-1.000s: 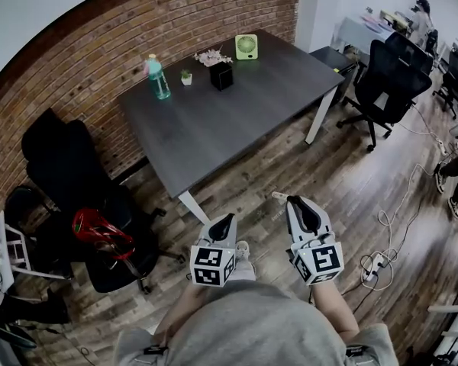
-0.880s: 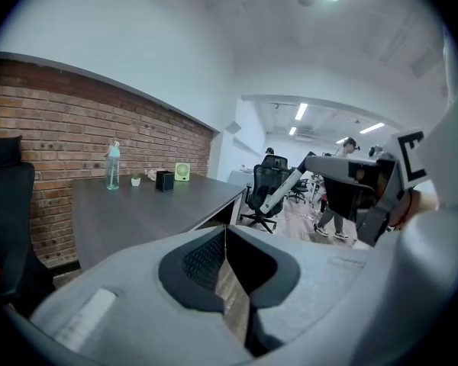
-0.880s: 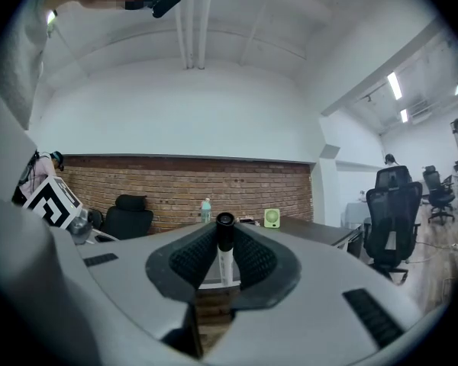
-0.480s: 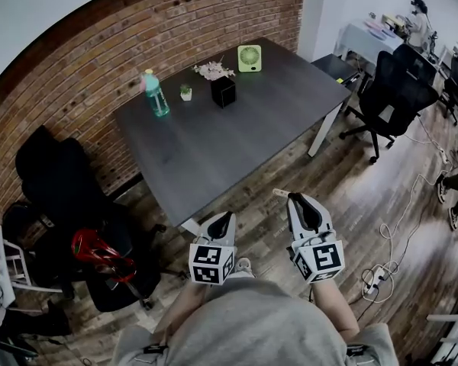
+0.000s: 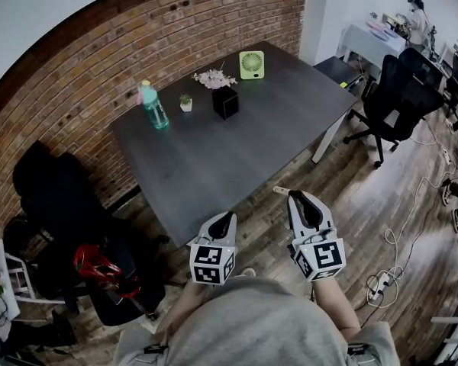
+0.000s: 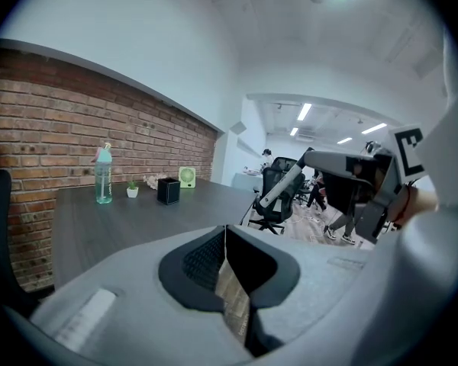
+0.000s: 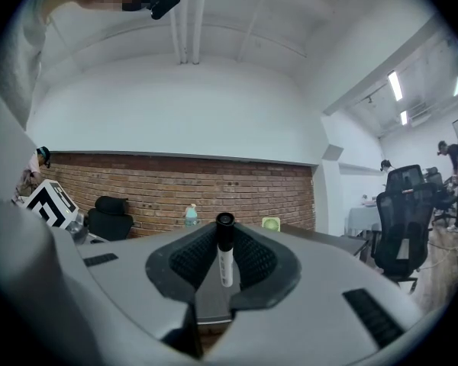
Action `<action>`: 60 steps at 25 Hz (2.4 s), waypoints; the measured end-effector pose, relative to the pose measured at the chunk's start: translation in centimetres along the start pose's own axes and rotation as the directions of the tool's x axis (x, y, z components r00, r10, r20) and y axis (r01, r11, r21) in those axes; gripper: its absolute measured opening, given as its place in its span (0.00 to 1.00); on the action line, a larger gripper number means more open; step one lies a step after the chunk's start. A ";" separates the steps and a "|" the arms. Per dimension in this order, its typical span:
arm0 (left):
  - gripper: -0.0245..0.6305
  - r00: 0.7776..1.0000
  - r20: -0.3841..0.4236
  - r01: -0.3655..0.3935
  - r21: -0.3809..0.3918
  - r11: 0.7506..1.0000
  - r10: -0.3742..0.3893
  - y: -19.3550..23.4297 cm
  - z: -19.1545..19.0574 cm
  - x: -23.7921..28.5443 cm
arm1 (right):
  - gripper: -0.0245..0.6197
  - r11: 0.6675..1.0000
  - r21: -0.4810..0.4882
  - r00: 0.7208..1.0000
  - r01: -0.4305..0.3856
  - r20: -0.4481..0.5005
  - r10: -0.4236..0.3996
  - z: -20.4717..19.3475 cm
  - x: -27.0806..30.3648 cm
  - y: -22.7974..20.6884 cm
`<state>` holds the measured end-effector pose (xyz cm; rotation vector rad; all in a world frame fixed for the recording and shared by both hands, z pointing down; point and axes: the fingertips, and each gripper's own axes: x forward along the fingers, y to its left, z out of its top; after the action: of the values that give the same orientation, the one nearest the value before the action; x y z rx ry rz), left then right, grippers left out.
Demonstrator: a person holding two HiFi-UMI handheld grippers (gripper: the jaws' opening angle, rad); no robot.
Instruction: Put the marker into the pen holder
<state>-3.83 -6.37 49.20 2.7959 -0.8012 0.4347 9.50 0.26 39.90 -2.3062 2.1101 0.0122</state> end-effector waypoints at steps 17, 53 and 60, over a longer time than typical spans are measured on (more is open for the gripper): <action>0.07 1.000 -0.019 0.007 -0.013 1.000 -0.007 4.8 1.1 4.5 | 0.14 1.000 0.000 0.999 0.026 -0.024 -0.026 -1.0 5.8 -1.1; 0.07 0.965 -0.004 -0.260 -0.119 0.958 0.261 16.5 8.9 20.1 | 0.14 0.968 -0.026 0.968 -0.249 -0.010 0.249 0.3 31.3 -9.7; 0.07 0.950 -0.022 -0.313 -0.144 0.939 0.313 18.3 9.1 22.1 | 0.14 0.952 -0.021 0.952 -0.305 -0.019 0.305 -0.5 36.4 -10.5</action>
<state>6.21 -34.75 50.09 2.5394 -1.2331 0.4050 23.22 -35.03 39.84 -1.9709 2.4631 0.0229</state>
